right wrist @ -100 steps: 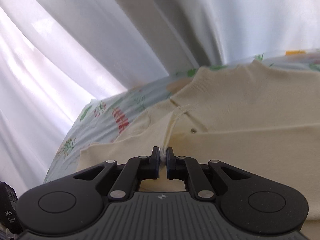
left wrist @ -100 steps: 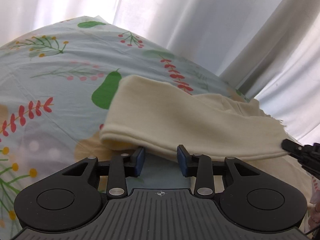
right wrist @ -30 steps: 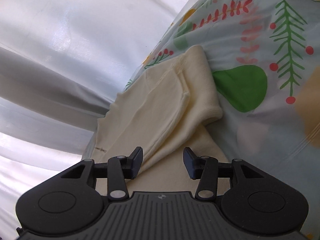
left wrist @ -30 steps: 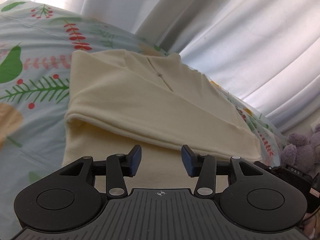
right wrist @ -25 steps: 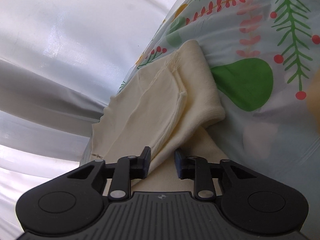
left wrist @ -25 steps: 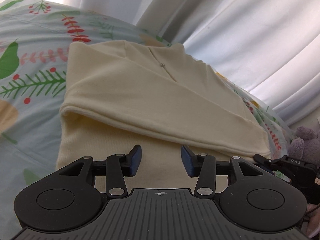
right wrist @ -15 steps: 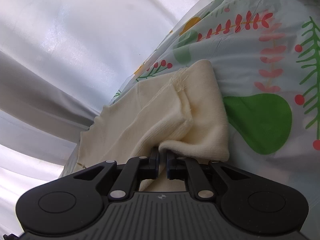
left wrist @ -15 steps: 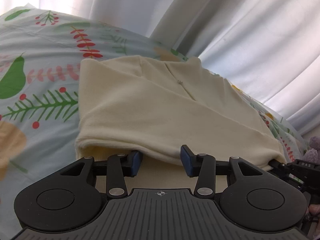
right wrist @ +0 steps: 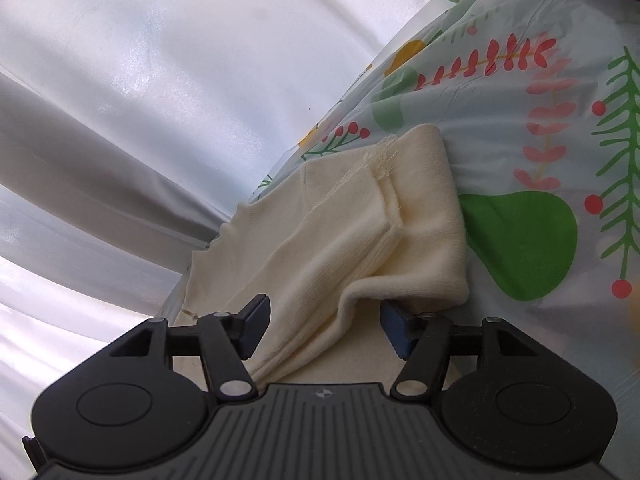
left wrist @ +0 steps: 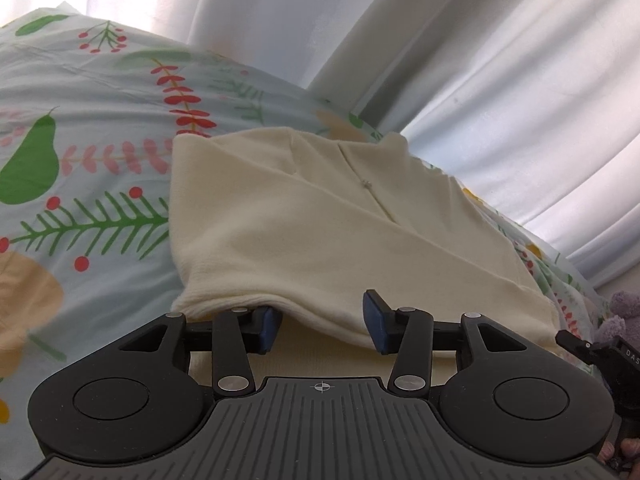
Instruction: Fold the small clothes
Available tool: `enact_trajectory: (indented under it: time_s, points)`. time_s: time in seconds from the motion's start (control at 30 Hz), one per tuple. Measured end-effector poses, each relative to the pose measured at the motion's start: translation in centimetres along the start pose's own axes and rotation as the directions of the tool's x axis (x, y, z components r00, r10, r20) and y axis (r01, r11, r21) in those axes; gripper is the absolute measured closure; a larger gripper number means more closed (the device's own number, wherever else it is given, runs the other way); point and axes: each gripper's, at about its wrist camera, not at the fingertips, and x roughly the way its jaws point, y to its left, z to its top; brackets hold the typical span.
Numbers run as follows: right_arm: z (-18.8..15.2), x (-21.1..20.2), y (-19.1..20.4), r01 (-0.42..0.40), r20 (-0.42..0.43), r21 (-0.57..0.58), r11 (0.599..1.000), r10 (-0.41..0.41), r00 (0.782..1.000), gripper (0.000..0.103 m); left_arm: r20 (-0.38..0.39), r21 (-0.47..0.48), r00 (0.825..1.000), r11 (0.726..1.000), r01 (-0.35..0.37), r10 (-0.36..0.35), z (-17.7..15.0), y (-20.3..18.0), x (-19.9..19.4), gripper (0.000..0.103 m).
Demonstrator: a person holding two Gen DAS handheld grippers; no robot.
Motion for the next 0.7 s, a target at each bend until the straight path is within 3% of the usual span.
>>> enact_trajectory:
  time_s: [0.07,0.13,0.17,0.2,0.53,0.6,0.7]
  points:
    - [0.3,0.6,-0.2,0.011,0.004,0.037,0.999,-0.011,1.000,0.046,0.002,-0.024,1.000,1.000,-0.009,0.009,0.2,0.3,0.4,0.056]
    - [0.4,1.3,-0.3,0.005,0.000,0.062,0.998,-0.005,1.000,0.066,0.004,-0.051,1.000,0.998,-0.024,0.025,0.2,0.6,0.6,0.058]
    - [0.4,1.9,-0.2,0.023,-0.011,0.067,0.997,-0.022,1.000,0.083,0.008,-0.051,1.000,0.998,-0.025,0.025,0.2,0.6,0.6,0.059]
    - [0.4,2.3,-0.1,0.041,-0.022,0.061,0.997,-0.040,0.999,0.091,0.010,-0.045,1.000,0.999,-0.028,0.028,0.2,0.6,0.6,0.059]
    - [0.5,4.1,1.7,0.094,0.018,-0.066,0.993,-0.093,0.995,0.092,0.059,0.047,0.993,0.993,-0.107,0.104,0.9,0.0,1.9,0.068]
    - [0.5,3.8,1.8,0.090,-0.008,-0.084,0.992,-0.091,0.996,0.087,0.033,0.065,0.994,0.993,-0.102,0.100,0.6,-0.2,1.2,0.053]
    - [0.1,2.3,2.3,0.079,-0.054,-0.125,0.989,-0.086,0.995,0.077,0.015,0.125,0.995,0.987,-0.099,0.098,-0.4,-0.7,-0.8,0.046]
